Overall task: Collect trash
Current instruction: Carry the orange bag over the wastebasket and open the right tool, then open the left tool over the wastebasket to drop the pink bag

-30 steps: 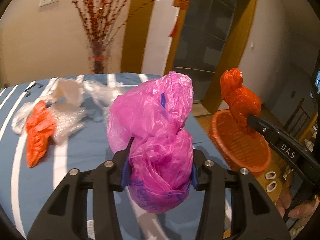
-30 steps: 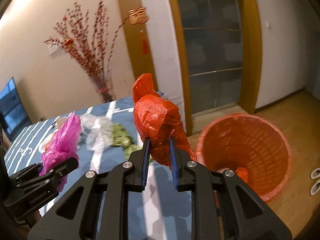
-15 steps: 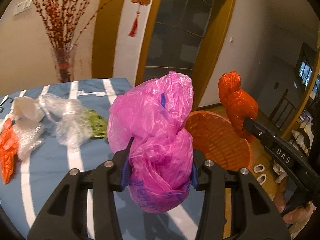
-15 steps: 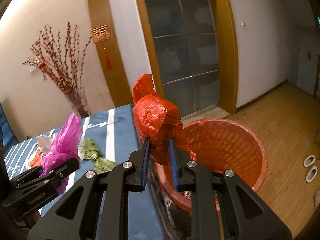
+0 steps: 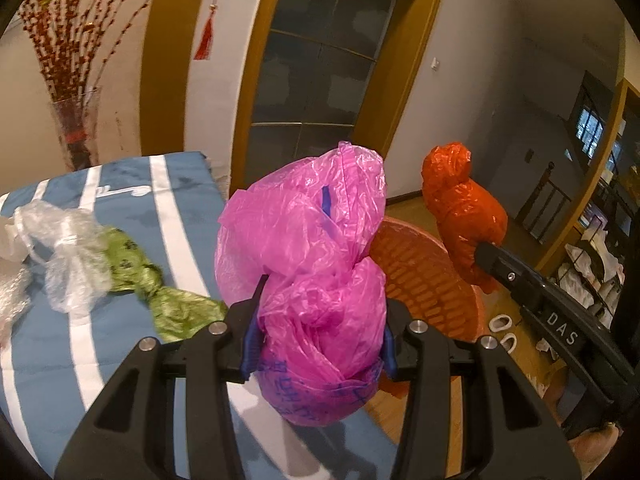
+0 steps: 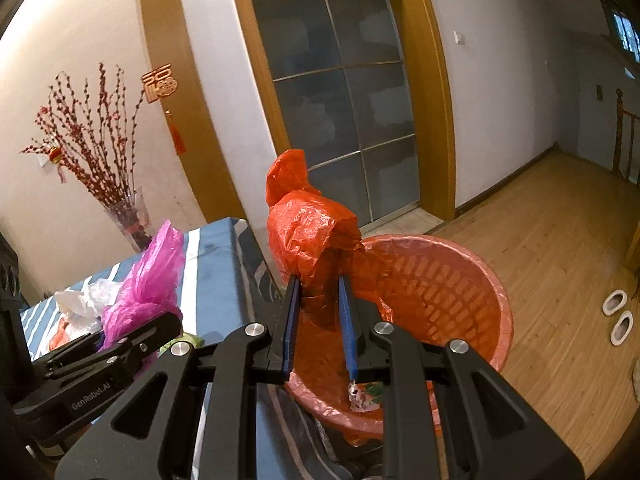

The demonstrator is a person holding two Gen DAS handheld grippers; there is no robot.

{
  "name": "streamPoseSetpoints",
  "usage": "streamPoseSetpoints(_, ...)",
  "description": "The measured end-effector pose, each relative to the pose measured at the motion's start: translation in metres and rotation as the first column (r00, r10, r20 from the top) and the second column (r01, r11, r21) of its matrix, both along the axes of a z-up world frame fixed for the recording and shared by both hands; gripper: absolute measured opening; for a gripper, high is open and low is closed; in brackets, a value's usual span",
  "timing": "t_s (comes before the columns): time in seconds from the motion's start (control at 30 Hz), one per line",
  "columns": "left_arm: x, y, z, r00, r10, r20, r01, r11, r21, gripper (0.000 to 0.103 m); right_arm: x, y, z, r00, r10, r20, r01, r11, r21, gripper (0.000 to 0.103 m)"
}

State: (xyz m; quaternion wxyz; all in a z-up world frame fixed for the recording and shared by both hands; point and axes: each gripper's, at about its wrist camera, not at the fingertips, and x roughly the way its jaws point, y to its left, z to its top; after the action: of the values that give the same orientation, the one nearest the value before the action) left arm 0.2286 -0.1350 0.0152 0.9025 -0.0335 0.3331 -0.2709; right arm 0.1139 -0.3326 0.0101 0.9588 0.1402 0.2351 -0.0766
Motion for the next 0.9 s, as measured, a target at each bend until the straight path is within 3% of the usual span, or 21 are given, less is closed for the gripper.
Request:
streamPoseSetpoints(0.67,0.035,-0.079,-0.023,0.989,-0.136,-0.061,0.136,0.991,-0.005,0.047,0.01,-0.059,-0.018,0.994,-0.111,-0.017,0.112,0.99,0.083,0.022)
streamPoseSetpoints(0.77,0.041,-0.087,-0.031,0.986,-0.146,-0.081,0.146,0.989,0.001,0.052,0.011,-0.064,-0.02,0.991,-0.134,-0.017,0.135,0.987,0.091,0.029)
streamPoseSetpoints(0.83,0.045,-0.09,-0.036,0.984,-0.147,-0.099,0.148,0.989,0.003,0.057,0.01,-0.067,-0.02,0.989,-0.144,-0.015,0.145,0.985,0.097,0.046)
streamPoseSetpoints(0.9,0.049,-0.091,-0.04,0.983,-0.144,-0.114,0.146,0.989,0.006,0.062,0.007,-0.07,-0.019,0.987,-0.161,-0.008,0.161,0.982,0.1,0.048)
